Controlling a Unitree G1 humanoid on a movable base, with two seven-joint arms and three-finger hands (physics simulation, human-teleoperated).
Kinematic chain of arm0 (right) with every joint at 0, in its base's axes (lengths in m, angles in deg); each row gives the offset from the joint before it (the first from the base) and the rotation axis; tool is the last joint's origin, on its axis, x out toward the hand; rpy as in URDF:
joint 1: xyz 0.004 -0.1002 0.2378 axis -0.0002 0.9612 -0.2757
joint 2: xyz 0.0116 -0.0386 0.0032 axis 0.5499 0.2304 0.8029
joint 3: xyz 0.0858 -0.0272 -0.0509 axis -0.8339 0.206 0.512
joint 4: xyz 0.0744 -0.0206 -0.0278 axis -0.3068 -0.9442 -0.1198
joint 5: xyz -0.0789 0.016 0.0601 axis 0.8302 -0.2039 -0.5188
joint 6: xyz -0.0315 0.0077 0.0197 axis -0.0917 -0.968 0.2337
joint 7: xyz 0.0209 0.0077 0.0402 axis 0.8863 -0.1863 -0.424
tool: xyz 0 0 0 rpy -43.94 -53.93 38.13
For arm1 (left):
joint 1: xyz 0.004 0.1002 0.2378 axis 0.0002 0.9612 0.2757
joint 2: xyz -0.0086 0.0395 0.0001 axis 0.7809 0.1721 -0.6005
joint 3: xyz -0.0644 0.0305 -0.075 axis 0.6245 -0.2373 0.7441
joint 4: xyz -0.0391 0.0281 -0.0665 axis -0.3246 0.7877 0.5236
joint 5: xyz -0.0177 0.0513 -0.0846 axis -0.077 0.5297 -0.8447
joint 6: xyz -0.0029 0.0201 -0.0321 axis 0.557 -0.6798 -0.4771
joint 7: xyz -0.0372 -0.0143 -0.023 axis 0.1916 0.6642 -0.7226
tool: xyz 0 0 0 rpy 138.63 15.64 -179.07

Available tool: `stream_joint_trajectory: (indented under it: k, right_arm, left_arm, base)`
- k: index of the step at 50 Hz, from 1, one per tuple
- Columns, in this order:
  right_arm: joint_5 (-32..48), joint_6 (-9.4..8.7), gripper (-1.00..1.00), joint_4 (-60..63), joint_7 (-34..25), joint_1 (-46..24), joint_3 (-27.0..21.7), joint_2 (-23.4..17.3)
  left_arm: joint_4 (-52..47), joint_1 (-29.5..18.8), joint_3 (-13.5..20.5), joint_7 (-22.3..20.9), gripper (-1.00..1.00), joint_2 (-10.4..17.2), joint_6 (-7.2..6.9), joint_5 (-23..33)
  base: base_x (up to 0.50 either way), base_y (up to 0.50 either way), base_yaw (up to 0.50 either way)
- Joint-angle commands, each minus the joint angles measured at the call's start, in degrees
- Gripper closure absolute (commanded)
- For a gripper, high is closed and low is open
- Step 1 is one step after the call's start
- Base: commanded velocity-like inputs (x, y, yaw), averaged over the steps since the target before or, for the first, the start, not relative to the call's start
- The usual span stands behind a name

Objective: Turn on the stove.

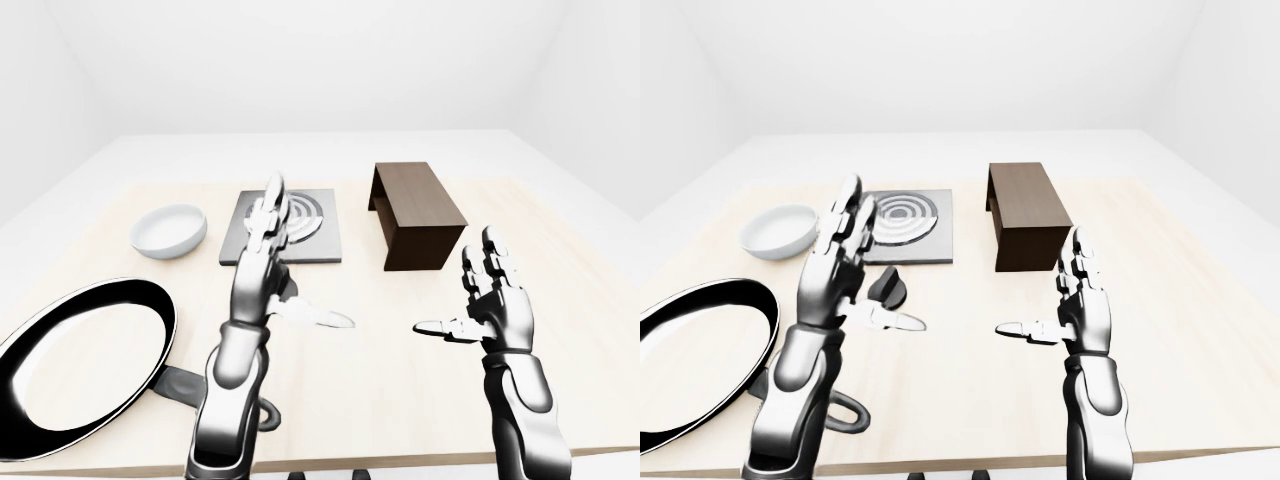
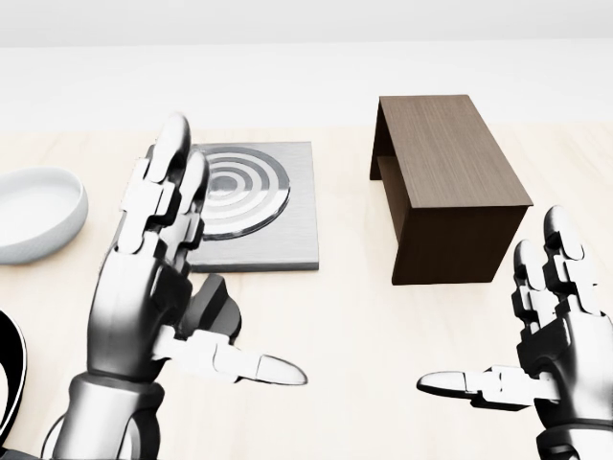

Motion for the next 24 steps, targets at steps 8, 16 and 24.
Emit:
stream_joint_trajectory:
  k: [8,16,24]
  right_arm:
    - [0.08,-0.26,-1.00,0.38,-0.01,0.00,0.07,0.03]
    - [-0.02,-0.32,-1.00,0.40,-0.08,-0.06,-0.01,-0.02]
    - [-0.04,-0.54,-1.00,0.67,-0.09,-0.07,-0.07,-0.05]
  left_arm:
    - [-23.35,6.74,-0.38,0.27,-1.00,1.86,0.00,-2.40]
    - [-23.38,6.58,-0.27,0.38,-1.00,1.92,0.00,-2.28]
    - [-23.23,6.27,-0.15,0.45,-1.00,1.86,0.00,-2.28]
  base:
    - [0.00,0.00,0.00]
    - [0.00,0.00,0.00]
    - [0.00,0.00,0.00]
